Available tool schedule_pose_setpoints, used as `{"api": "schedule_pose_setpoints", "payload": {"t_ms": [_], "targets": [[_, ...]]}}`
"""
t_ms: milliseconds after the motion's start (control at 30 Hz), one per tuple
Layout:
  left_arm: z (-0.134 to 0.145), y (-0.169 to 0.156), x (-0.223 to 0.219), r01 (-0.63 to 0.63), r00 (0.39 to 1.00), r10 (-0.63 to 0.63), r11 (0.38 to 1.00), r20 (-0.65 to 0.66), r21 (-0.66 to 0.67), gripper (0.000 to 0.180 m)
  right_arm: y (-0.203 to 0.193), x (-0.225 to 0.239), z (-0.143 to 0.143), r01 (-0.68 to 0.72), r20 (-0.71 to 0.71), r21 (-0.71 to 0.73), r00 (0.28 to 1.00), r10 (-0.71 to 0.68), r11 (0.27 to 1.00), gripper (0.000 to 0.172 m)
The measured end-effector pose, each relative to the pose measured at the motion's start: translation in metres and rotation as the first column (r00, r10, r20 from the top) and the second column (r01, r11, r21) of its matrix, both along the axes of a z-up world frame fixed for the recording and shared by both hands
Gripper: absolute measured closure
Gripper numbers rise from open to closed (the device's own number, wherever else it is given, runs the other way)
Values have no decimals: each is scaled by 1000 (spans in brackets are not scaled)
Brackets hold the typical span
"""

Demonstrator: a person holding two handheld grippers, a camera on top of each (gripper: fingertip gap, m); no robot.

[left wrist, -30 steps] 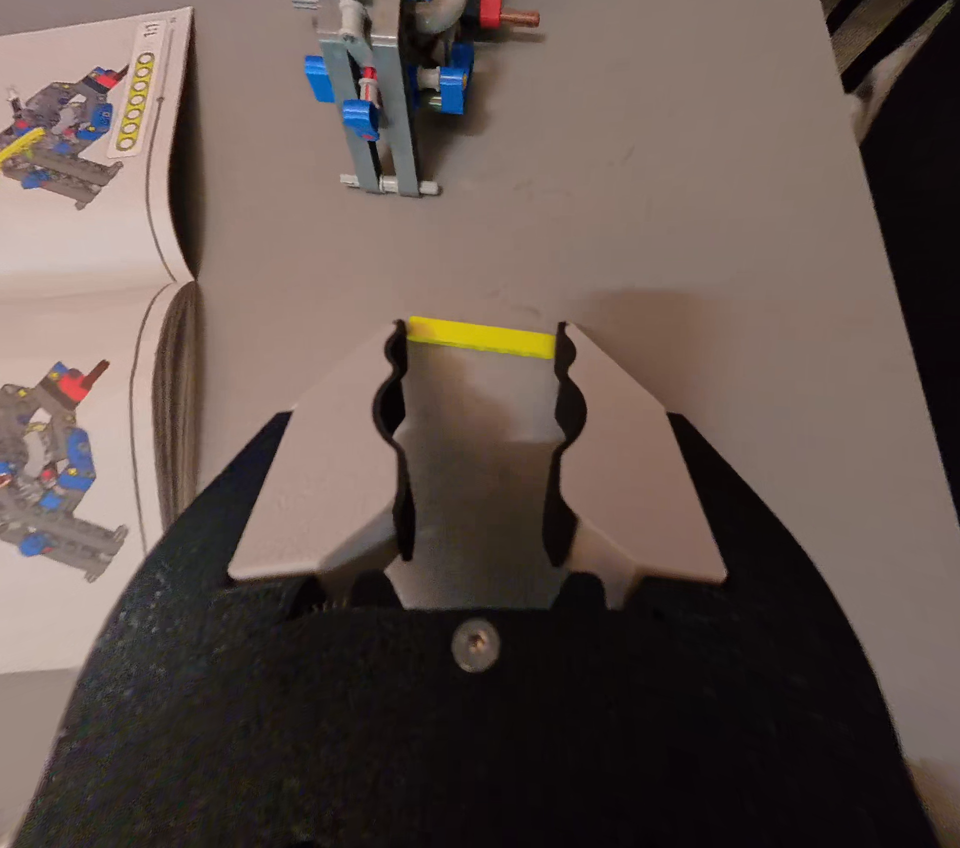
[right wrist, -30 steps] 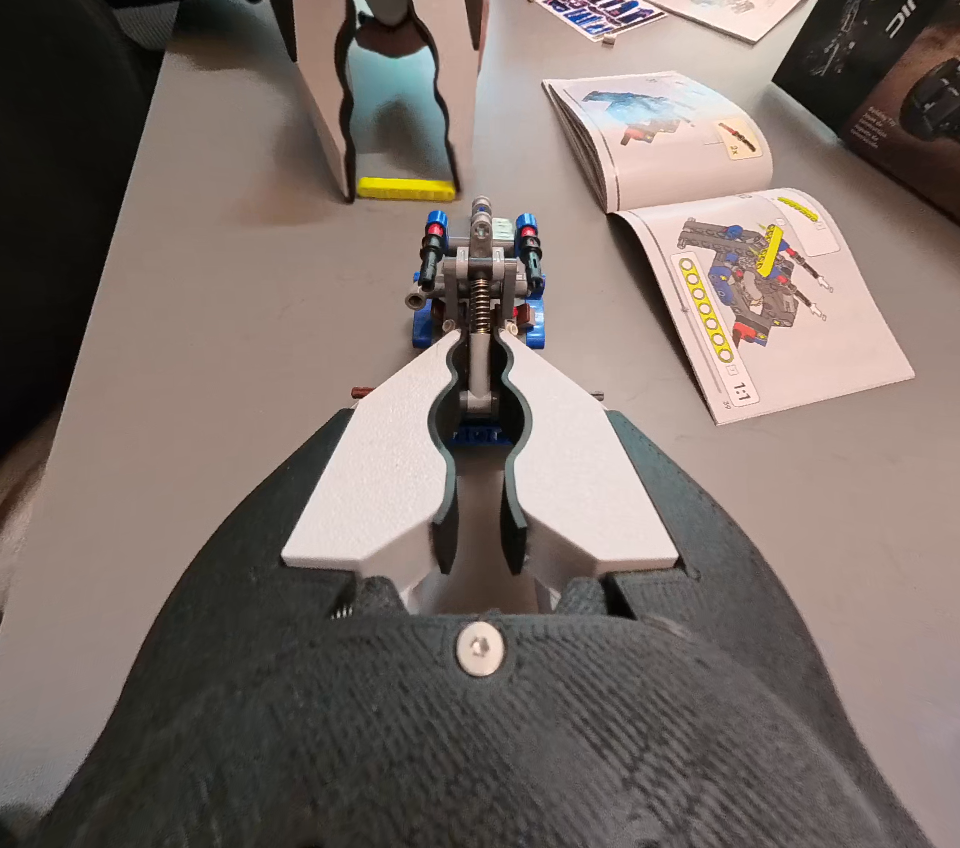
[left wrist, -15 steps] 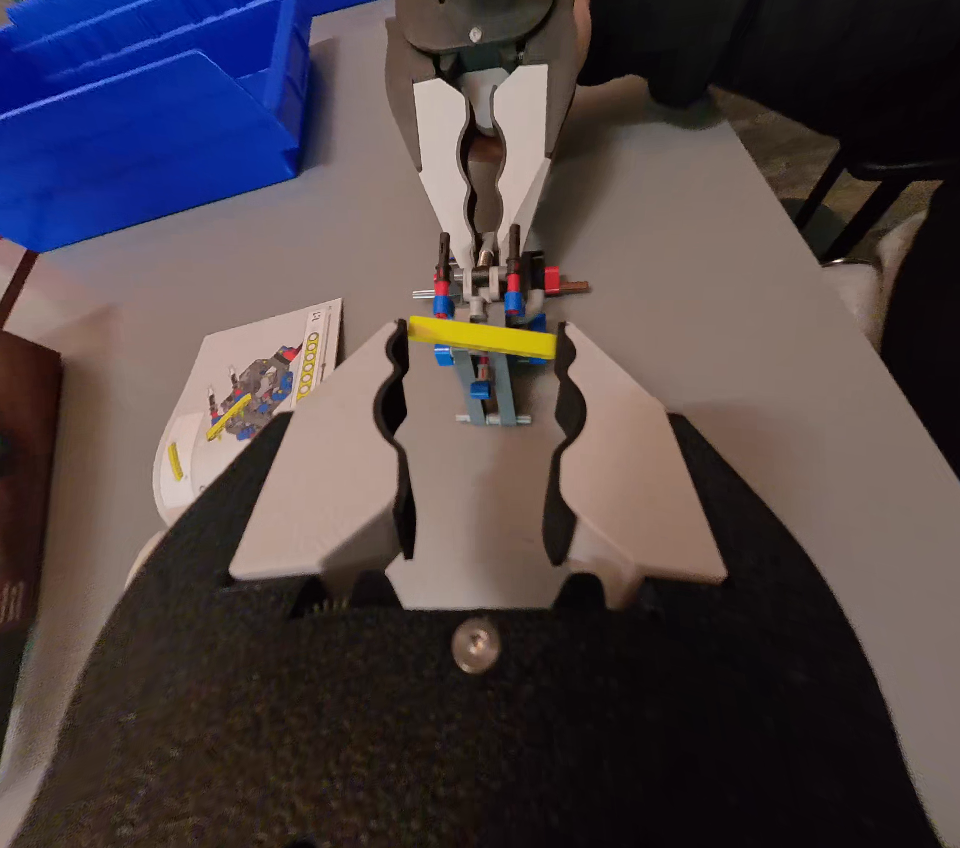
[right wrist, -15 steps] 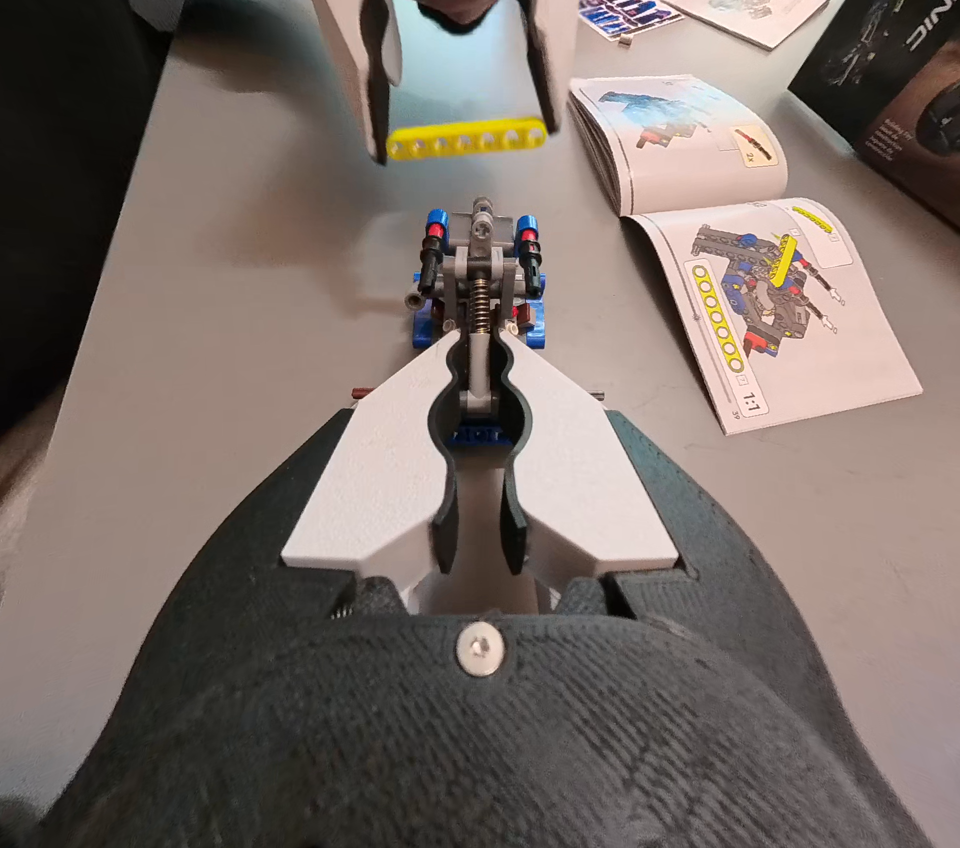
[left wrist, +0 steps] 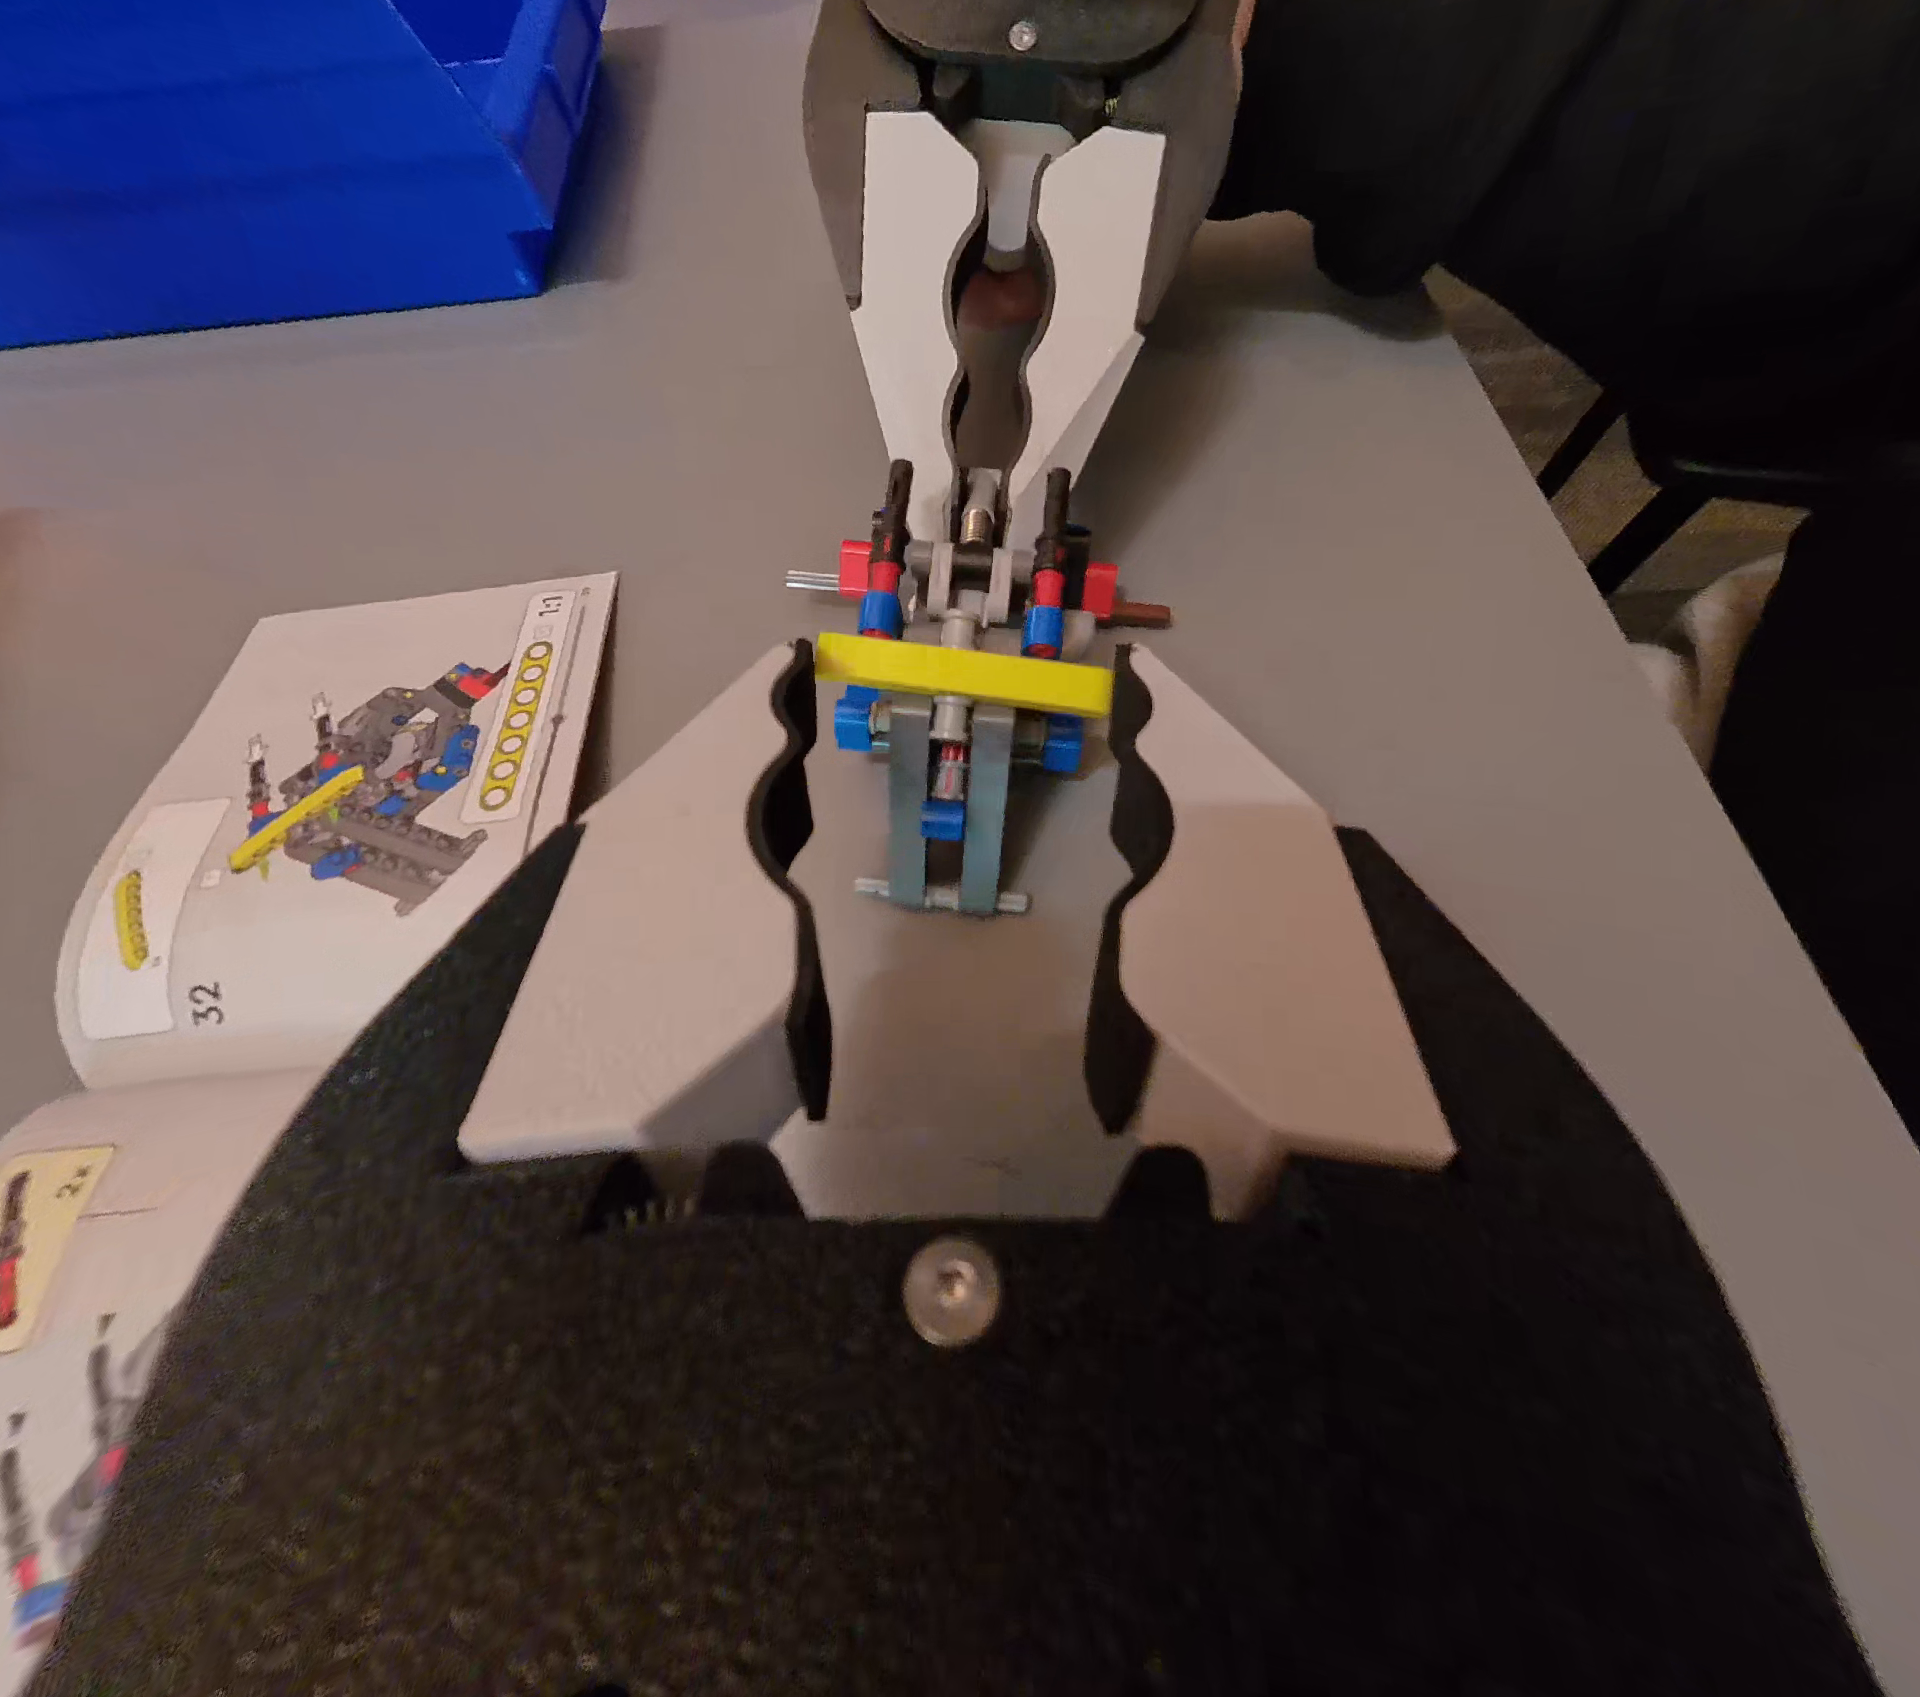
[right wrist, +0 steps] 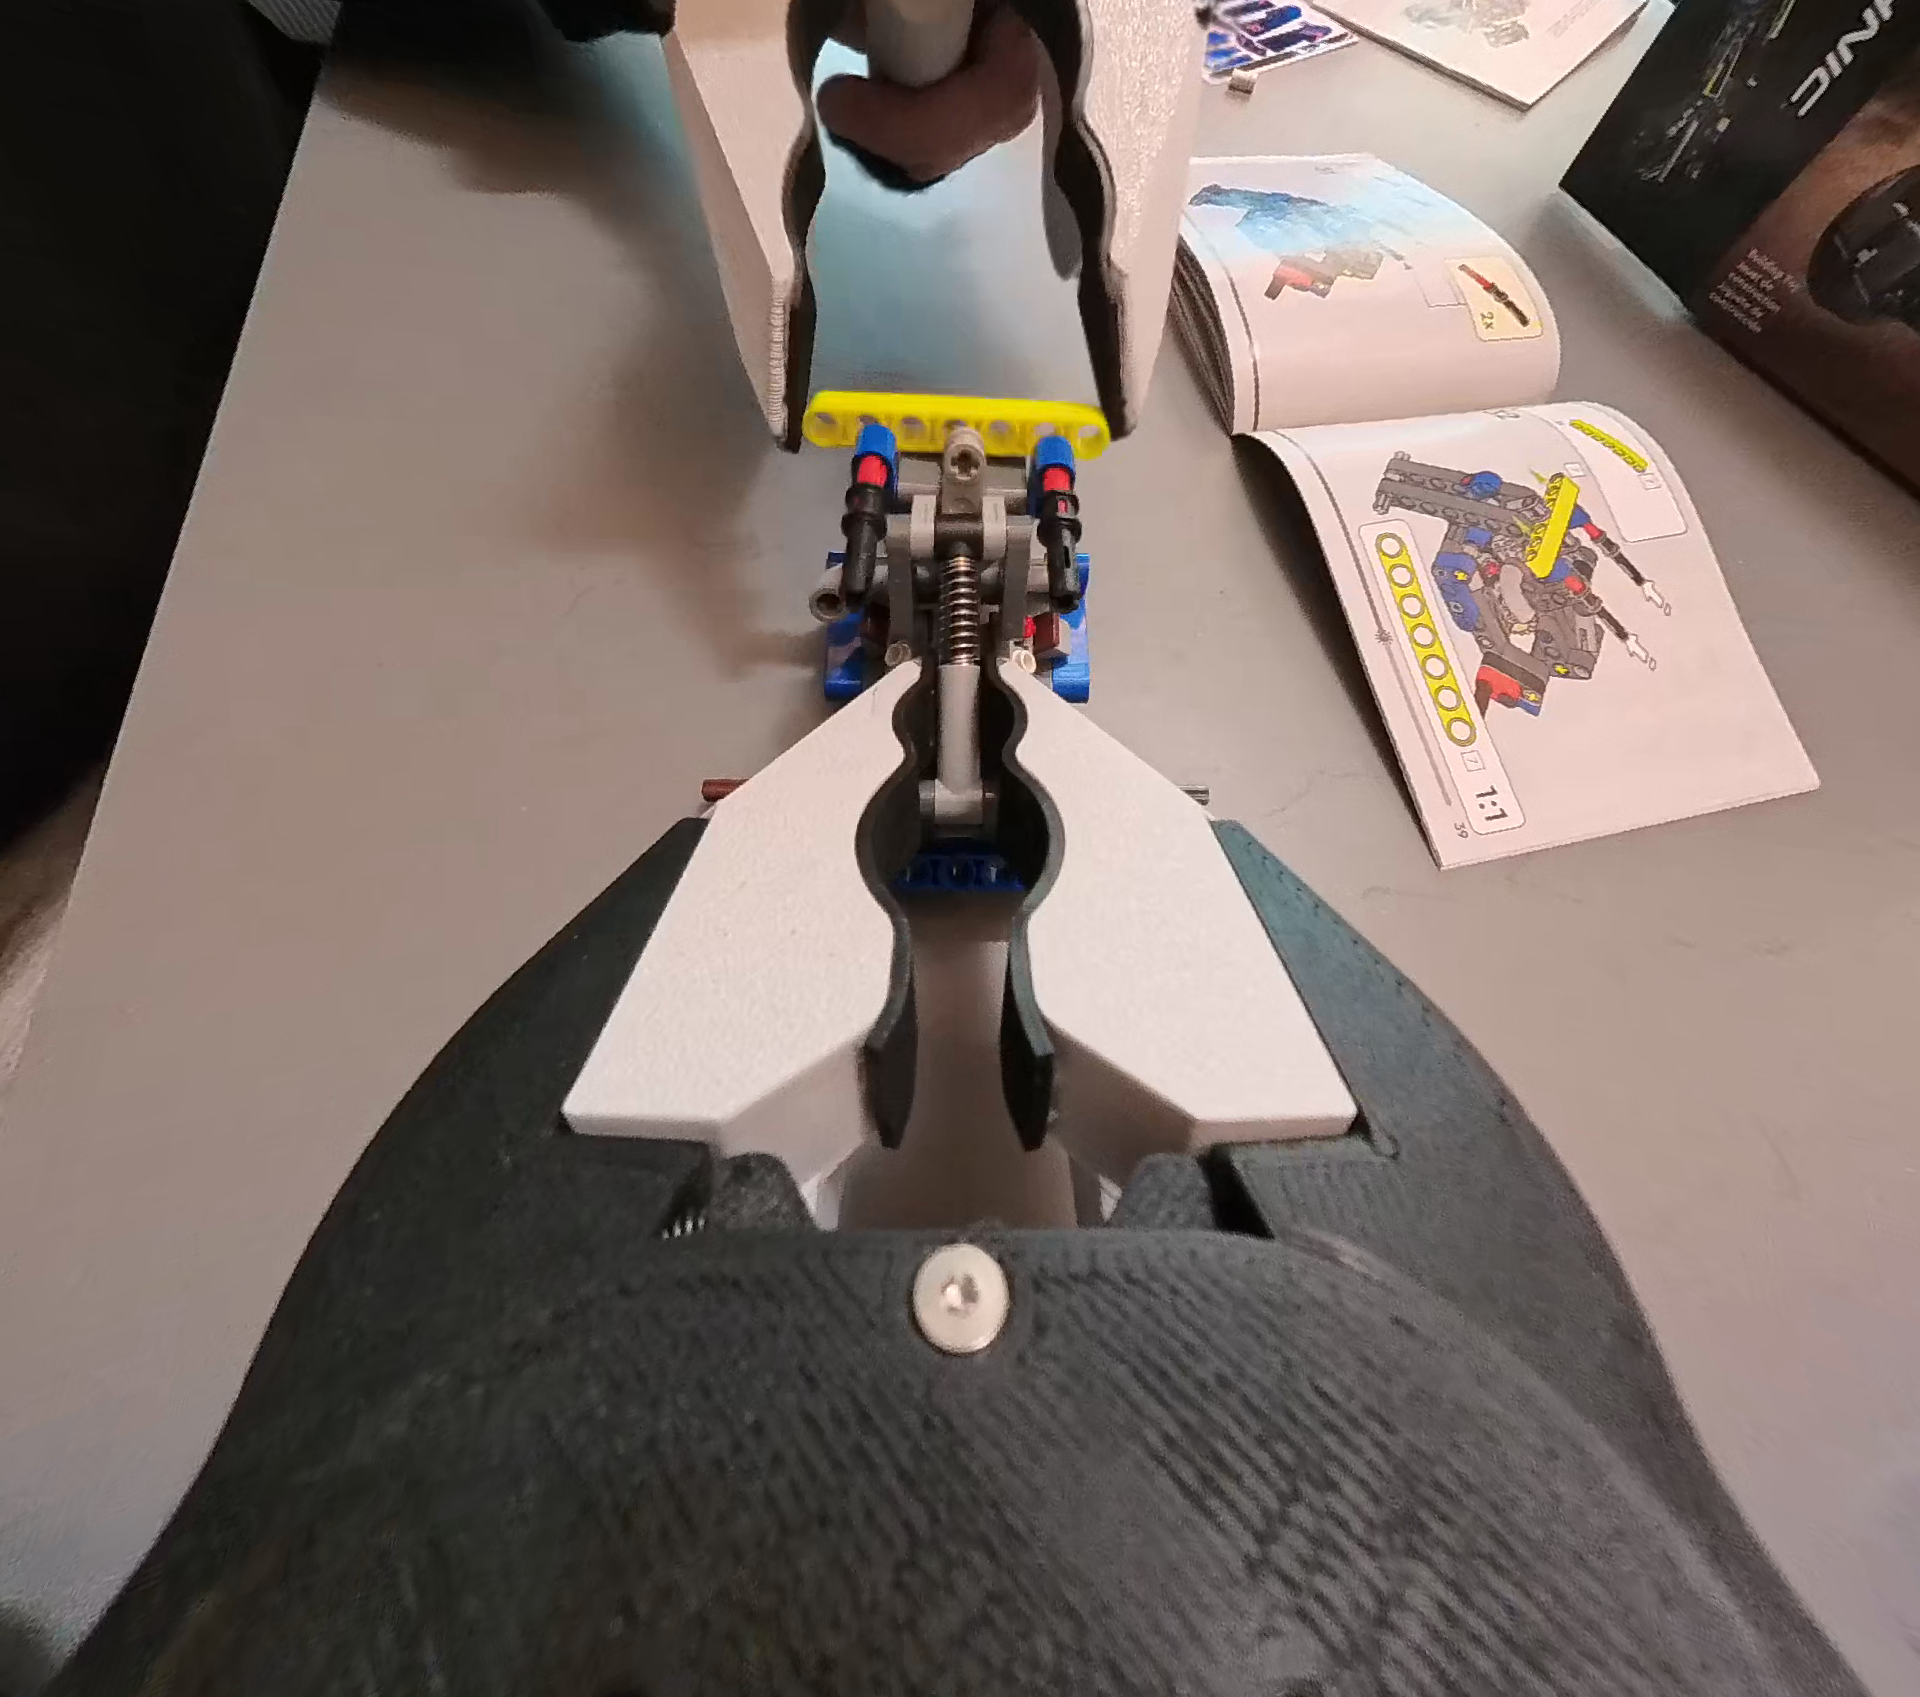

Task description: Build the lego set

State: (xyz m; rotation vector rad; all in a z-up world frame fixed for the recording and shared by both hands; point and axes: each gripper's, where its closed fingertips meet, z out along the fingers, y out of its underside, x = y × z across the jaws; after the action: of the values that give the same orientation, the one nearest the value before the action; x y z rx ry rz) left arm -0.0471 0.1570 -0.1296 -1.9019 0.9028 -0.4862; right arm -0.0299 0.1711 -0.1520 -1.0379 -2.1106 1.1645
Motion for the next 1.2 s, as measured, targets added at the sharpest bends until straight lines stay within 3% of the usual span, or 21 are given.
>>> {"api": "schedule_pose_setpoints", "payload": {"t_ms": [100,333,1200], "targets": [[0,-1,-1,-5,1000,5,1000,-2,-25,126,0,0,0,-1,-2,2,1000,1,1000,167],[-2,-1,1,7,980,-17,999,-197,-49,126,0,0,0,3,-7,9,1000,-3,1000,167],[-6,-2,3,-15,984,10,1000,-179,-27,126,-2,1,-1,-5,-23,36,1000,5,999,167]]}}
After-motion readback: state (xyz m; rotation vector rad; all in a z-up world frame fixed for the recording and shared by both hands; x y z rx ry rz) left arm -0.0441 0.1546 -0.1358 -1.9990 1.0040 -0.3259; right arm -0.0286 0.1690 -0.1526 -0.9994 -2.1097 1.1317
